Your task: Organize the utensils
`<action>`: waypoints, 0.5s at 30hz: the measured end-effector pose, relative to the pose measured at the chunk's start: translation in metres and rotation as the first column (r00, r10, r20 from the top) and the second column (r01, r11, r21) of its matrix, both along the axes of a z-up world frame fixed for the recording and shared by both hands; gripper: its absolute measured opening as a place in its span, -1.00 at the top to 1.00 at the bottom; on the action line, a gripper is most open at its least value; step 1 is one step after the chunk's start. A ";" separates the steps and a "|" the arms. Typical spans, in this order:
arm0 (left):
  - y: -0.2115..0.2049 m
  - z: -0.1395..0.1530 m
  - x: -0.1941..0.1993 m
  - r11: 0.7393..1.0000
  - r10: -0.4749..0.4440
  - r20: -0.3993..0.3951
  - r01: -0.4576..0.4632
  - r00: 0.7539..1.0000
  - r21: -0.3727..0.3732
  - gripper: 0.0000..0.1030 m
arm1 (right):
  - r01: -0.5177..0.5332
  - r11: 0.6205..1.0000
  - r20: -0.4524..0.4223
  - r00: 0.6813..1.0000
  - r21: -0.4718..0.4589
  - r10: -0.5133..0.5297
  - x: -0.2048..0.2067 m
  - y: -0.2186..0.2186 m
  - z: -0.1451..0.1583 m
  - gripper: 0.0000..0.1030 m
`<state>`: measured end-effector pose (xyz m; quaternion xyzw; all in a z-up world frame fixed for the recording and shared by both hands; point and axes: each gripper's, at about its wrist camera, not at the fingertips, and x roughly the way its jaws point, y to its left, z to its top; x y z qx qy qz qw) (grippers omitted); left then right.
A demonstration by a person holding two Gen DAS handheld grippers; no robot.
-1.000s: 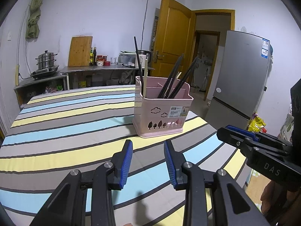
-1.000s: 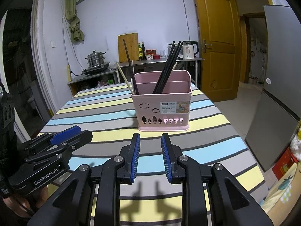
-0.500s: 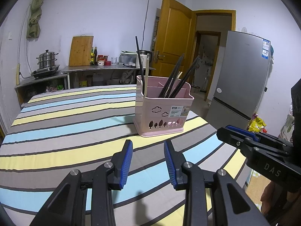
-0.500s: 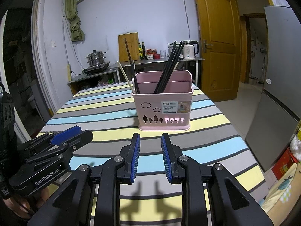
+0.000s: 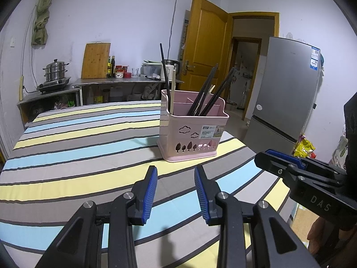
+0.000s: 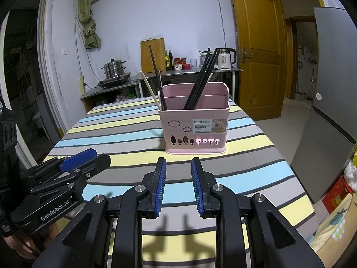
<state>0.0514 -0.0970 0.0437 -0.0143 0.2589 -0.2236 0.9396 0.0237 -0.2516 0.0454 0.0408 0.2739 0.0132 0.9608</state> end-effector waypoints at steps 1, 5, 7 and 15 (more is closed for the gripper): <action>-0.001 0.000 -0.001 1.000 0.003 0.002 -0.003 1.000 0.004 0.34 | 0.000 1.000 0.000 1.000 0.000 0.000 0.000 0.000 0.000 0.53; -0.002 0.001 -0.002 1.000 -0.001 0.002 0.001 1.000 0.000 0.34 | 0.000 1.000 0.000 1.000 0.001 0.000 0.000 0.000 0.000 0.53; -0.002 0.001 -0.002 1.000 0.001 0.002 -0.001 1.000 0.001 0.34 | 0.000 1.000 0.000 1.000 0.001 0.000 0.000 0.000 0.000 0.53; -0.004 0.001 -0.003 1.000 0.000 0.005 0.000 1.000 0.008 0.34 | 0.000 1.000 0.001 1.000 0.000 0.000 0.000 -0.001 0.000 0.53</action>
